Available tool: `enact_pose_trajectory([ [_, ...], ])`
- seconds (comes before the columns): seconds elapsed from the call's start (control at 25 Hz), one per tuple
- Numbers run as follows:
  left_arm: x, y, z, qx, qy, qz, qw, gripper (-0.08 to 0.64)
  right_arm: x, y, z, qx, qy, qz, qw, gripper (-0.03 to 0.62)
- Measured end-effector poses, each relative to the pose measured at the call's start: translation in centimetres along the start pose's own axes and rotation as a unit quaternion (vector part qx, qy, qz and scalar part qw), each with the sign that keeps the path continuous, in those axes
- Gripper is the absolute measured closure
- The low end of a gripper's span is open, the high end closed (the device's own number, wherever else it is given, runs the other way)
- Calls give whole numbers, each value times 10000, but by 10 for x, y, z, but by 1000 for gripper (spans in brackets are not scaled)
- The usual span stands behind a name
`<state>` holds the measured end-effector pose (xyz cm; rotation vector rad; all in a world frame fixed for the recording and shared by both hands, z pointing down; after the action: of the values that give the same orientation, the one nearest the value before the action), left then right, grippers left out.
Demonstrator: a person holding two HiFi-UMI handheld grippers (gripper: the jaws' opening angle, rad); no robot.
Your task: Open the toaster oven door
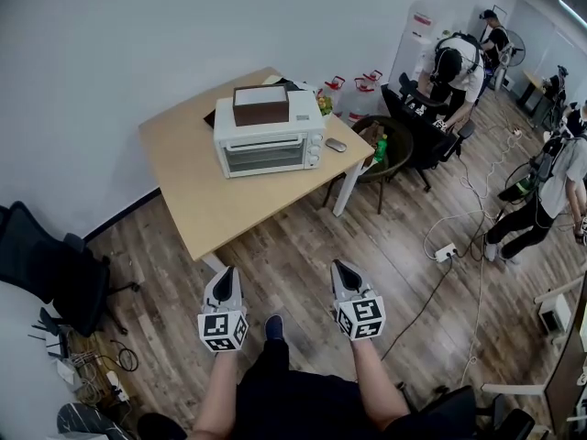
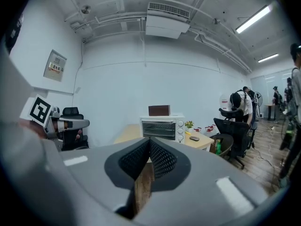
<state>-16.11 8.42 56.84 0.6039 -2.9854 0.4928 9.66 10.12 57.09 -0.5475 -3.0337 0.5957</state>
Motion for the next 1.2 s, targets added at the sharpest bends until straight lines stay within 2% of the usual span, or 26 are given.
enact_pose_trajectory([
  [0.12, 9, -19, 7, 59, -9, -45, 10000, 565, -4, -19, 10, 68, 94, -38, 9999, 584],
  [0.48, 48, -83, 41, 70, -65, -109, 9999, 565, -20, -88, 43, 111, -39, -109, 9999, 584],
  [1.04, 131, -177, 74, 82, -20, -214, 9997, 565, -44, -207, 87, -128, -219, -320, 9992, 586],
  [1.2, 137, -195, 75, 114, -15, -250, 9996, 565, -44, -223, 96, -81, 49, -314, 9995, 586],
])
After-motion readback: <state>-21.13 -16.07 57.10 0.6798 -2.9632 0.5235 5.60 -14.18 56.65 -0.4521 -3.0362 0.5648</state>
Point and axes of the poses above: the fingertips, and each gripper's own axes: y backward along the fingers, x to its left, z out of its top, the point moved 2 cm from there along y, backward along the fingers, and after that the axes turned 9 degrees about x, right-handed, at the moved point
